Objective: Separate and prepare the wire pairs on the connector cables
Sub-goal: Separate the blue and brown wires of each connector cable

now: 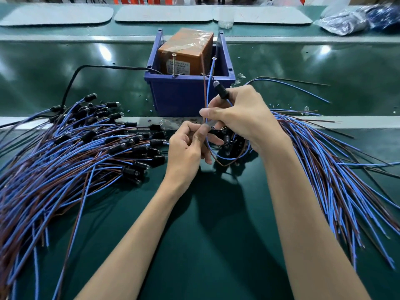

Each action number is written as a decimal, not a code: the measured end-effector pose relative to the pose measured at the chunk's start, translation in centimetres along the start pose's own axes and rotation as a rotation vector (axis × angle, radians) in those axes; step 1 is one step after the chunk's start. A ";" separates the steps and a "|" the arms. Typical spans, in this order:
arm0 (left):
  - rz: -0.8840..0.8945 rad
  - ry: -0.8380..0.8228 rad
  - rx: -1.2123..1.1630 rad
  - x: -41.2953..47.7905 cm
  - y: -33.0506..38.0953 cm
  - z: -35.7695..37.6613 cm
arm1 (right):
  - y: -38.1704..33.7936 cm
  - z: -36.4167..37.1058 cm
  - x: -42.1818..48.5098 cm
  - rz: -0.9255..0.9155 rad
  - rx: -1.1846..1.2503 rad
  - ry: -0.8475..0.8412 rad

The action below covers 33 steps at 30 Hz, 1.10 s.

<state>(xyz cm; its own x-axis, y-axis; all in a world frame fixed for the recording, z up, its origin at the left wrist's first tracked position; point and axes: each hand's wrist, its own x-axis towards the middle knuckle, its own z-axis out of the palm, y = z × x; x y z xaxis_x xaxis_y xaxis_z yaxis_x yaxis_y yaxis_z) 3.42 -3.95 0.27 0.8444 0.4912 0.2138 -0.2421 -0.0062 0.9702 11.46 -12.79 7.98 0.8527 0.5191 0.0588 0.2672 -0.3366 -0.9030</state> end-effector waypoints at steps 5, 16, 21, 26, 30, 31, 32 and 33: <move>-0.003 0.137 -0.055 0.4 -0.3 -0.3 | -0.2 -0.1 0.0 0.040 0.084 0.008; 0.008 0.327 -0.005 0.7 -0.6 -0.3 | -0.2 -0.7 0.3 0.112 0.073 0.015; -0.024 0.305 0.007 0.7 -0.4 -0.3 | 0.2 -0.5 0.6 0.125 -0.013 0.018; -0.048 0.272 0.000 0.5 -0.1 -0.3 | 0.7 0.2 1.0 0.074 -0.104 0.062; -0.068 0.270 0.020 0.4 -0.1 -0.3 | 1.0 0.5 1.2 0.028 -0.134 0.082; -0.071 0.270 0.025 0.4 -0.1 -0.3 | 1.1 0.5 1.2 0.021 -0.131 0.087; -0.073 0.270 0.030 0.4 -0.1 -0.3 | 1.2 0.5 1.2 0.016 -0.129 0.094; -0.073 0.269 0.031 0.4 -0.1 -0.3 | 1.2 0.5 1.2 0.013 -0.130 0.101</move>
<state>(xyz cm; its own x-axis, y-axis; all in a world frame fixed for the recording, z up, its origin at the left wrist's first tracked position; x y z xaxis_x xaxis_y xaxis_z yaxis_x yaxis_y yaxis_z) 3.65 -3.50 0.24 0.7006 0.7050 0.1098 -0.1670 0.0125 0.9859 12.64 -12.17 6.75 0.8957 0.4342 0.0959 0.3057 -0.4447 -0.8419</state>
